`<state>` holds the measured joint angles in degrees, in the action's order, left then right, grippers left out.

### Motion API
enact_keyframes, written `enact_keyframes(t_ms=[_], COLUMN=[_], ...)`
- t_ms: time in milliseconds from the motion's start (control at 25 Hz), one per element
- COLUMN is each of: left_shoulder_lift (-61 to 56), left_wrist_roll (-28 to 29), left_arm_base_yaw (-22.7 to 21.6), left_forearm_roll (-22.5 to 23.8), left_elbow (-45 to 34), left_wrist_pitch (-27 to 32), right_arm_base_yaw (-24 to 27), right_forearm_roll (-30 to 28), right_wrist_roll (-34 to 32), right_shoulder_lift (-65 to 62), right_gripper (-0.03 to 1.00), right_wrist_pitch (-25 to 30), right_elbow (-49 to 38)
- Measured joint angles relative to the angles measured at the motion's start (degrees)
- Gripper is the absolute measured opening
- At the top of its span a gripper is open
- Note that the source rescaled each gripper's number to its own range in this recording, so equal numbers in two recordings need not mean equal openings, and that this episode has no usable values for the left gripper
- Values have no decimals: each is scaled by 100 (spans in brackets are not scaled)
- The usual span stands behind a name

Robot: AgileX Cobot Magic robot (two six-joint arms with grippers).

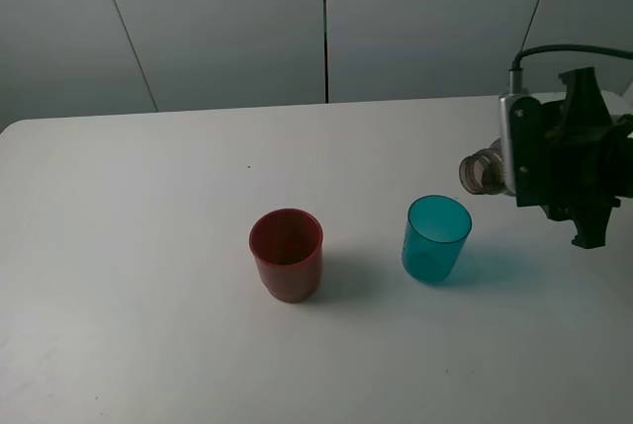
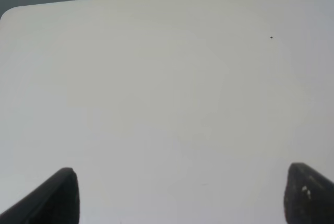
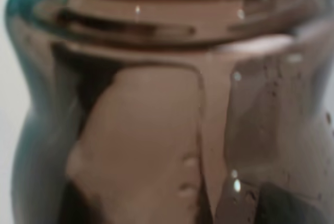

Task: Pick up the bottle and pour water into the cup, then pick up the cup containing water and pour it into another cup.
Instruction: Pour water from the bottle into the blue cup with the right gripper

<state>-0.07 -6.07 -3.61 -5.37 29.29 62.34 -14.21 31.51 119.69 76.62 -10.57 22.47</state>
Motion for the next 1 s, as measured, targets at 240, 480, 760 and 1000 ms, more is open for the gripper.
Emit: enact_keyframes(t_ms=[240, 480, 760, 1000], left_shoulder_lift=[0, 0, 0, 0], left_wrist_roll=[0, 0, 0, 0], left_arm_base_yaw=[0, 0, 0, 0], left_forearm_roll=[0, 0, 0, 0], left_elbow=[0, 0, 0, 0], left_wrist_pitch=[0, 0, 0, 0], right_arm_base_yaw=[0, 0, 0, 0], right_forearm_roll=[-231, -383, -484, -720], right_wrist_roll=[0, 0, 0, 0], right_shoulder_lift=[272, 345, 405, 416], right_gripper=[0, 0, 0, 0], right_wrist_pitch=[-101, -281, -389, -389], right_elbow=[188, 234, 285, 285])
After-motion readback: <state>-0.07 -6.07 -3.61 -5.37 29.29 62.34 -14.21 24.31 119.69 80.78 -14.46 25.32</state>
